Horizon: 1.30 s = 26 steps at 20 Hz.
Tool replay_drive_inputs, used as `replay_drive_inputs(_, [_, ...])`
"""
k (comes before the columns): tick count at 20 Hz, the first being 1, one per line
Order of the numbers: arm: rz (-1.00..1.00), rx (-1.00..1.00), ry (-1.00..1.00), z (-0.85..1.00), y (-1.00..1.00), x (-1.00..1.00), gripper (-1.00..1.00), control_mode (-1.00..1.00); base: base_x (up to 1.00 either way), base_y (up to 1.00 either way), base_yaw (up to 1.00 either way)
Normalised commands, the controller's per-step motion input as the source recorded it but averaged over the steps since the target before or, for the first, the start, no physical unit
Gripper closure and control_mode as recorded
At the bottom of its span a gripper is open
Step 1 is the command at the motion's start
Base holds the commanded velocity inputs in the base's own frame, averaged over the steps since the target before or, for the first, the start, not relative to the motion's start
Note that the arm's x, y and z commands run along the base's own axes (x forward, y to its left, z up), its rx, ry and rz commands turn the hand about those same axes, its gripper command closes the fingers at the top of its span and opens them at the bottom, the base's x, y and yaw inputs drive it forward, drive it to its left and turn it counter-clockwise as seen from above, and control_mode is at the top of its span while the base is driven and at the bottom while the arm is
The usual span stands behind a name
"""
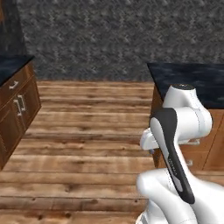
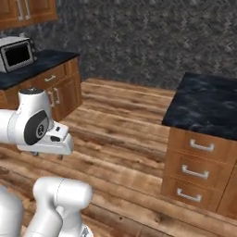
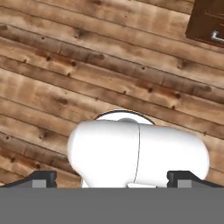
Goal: Place the large bottle from the dining counter next to the other large bottle outside the sink, and place the small bottle from the dining counter next to the other small bottle inside the sink.
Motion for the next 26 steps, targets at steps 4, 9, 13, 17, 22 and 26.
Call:
replay_drive_inputs(4, [0.00, 0.00, 0.00, 0.00, 0.00, 0.00, -1.00, 1.00, 1.00, 0.47, -0.48])
replay_drive_inputs(9, [0.00, 0.00, 0.00, 0.00, 0.00, 0.00, -1.00, 1.00, 1.00, 0.47, -0.36])
replay_drive_inputs(13, [0.00, 0.00, 0.00, 0.00, 0.00, 0.00, -1.00, 1.00, 1.00, 0.55, -0.43])
replay_drive_inputs(17, [0.00, 0.00, 0.00, 0.00, 0.00, 0.00, -1.00, 1.00, 1.00, 0.50, -0.47])
replay_drive_inputs(22, [0.00, 0.00, 0.00, 0.00, 0.00, 0.00, -1.00, 1.00, 0.91, 0.56, -0.36])
replay_drive_inputs(26, [0.00, 0.00, 0.00, 0.00, 0.00, 0.00, -1.00, 1.00, 0.67, 0.88, -0.15])
